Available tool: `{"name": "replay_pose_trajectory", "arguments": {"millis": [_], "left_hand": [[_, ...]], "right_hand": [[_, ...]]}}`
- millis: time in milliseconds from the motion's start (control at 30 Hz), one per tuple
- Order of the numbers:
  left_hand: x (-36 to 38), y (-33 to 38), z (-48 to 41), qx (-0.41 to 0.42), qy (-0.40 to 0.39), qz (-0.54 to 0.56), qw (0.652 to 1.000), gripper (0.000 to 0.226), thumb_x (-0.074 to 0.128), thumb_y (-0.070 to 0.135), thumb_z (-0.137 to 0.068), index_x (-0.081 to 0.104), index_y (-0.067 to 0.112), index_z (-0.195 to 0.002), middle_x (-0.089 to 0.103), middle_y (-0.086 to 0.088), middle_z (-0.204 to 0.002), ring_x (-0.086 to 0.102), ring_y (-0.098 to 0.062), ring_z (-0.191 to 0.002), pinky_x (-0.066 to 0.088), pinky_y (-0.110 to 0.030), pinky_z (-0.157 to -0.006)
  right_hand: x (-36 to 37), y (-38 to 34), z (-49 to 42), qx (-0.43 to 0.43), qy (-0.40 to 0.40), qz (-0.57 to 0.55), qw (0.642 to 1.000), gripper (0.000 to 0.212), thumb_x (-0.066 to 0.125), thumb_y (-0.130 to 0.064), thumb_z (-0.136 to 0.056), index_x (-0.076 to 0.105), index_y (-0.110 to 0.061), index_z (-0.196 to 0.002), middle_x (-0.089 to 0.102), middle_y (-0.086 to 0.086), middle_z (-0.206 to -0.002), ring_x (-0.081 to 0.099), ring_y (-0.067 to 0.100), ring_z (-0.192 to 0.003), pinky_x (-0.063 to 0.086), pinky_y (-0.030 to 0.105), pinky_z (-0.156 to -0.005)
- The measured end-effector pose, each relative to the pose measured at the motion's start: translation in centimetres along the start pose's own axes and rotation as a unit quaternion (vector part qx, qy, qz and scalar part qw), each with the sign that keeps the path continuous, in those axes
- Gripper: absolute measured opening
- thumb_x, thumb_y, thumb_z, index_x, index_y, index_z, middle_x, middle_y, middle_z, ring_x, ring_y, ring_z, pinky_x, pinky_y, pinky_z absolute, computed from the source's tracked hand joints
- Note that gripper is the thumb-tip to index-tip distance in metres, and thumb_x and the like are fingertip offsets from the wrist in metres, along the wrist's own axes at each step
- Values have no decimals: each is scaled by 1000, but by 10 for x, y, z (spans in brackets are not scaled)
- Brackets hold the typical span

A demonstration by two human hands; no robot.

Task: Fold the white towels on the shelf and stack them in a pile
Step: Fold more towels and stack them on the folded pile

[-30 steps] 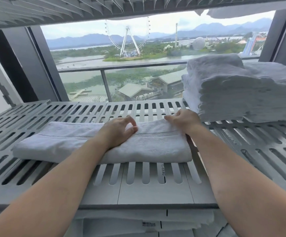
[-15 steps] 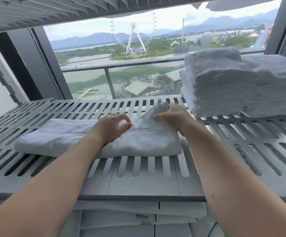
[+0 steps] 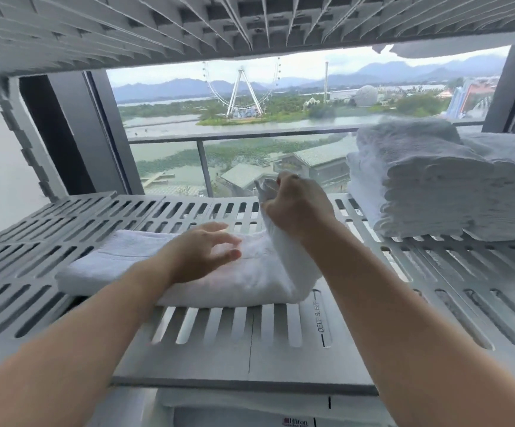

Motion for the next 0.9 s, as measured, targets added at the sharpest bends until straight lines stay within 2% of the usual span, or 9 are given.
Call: {"name": "replay_pose_trajectory", "arguments": {"millis": [100, 167, 267, 367, 467, 567, 633, 767, 900], "left_hand": [[-18, -46, 26, -7, -14, -37, 999, 71, 31, 87, -82, 53, 50, -138, 32, 12, -161, 30, -12, -147, 27, -44, -117], [-26, -80, 40, -25, -25, -57, 998, 76, 27, 91, -78, 48, 53, -140, 28, 13, -162, 27, -12, -148, 26, -44, -118], [-25, -123, 55, -61, -56, -74, 994, 86, 17, 99, -70, 36, 60, -144, 24, 12, -164, 22, -15, -150, 18, -51, -120], [-12, -139, 55, -83, -72, -63, 992, 88, 13, 99, -69, 23, 62, -147, 22, 10, -165, 18, -20, -152, 3, -66, -118], [-5, -137, 45, -104, -57, -55, 991, 82, 21, 92, -75, 25, 58, -149, 25, 5, -164, 19, -24, -151, 3, -69, -113], [-8, -140, 42, -90, -64, -21, 994, 70, 32, 79, -85, 35, 50, -149, 29, 3, -163, 22, -25, -150, 9, -66, -112], [-17, -153, 45, -73, -68, 23, 995, 56, 40, 64, -96, 45, 42, -147, 36, 4, -160, 31, -22, -147, 20, -56, -117], [-31, -187, 52, -100, -25, 198, 975, 45, 38, 39, -107, 61, 13, -135, 59, -7, -141, 54, -23, -127, 40, -39, -108], [-41, -209, 57, -155, 79, 477, 861, 57, 29, 46, -108, 48, 8, -147, 44, -7, -155, 37, -21, -145, 23, -30, -116]], "right_hand": [[13, -28, -2, 12, -48, -25, 998, 20, 63, -27, -84, 62, -15, -99, 62, 3, -82, 61, 27, -83, 41, 26, -61], [22, -44, -3, 28, -54, -110, 992, 19, 67, -31, -80, 64, -17, -92, 65, 1, -79, 63, 21, -76, 40, 25, -53], [39, -69, -5, 49, -50, -201, 977, 28, 73, -37, -79, 68, -13, -93, 72, 8, -90, 69, 23, -84, 51, 32, -63], [61, -90, -12, 66, -53, -188, 979, 32, 75, -38, -79, 68, -10, -91, 72, 9, -90, 69, 24, -83, 55, 38, -67], [82, -108, -21, 89, -48, -210, 972, 25, 76, -35, -77, 62, -14, -76, 63, 2, -73, 59, 12, -60, 44, 24, -50], [105, -126, -28, 105, -47, -227, 967, 21, 77, -30, -75, 65, -14, -79, 58, 0, -69, 52, 8, -50, 37, 18, -42], [123, -139, -31, 99, -61, -197, 974, 23, 75, -28, -73, 68, -8, -81, 57, 1, -68, 53, 11, -57, 39, 24, -51], [161, -166, -30, 80, -99, -99, 987, 16, 69, -15, -71, 67, -3, -82, 63, 9, -72, 60, 22, -68, 40, 29, -56], [187, -190, -27, 68, -119, -40, 990, 14, 60, -4, -69, 69, -1, -80, 71, 19, -80, 69, 32, -79, 45, 29, -56]]}}
Point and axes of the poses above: each hand's wrist, its own z-axis away from the middle knuckle, its own x-axis out of the palm, y = z × x, the point moved 8 cm from there along -z, towards the middle knuckle
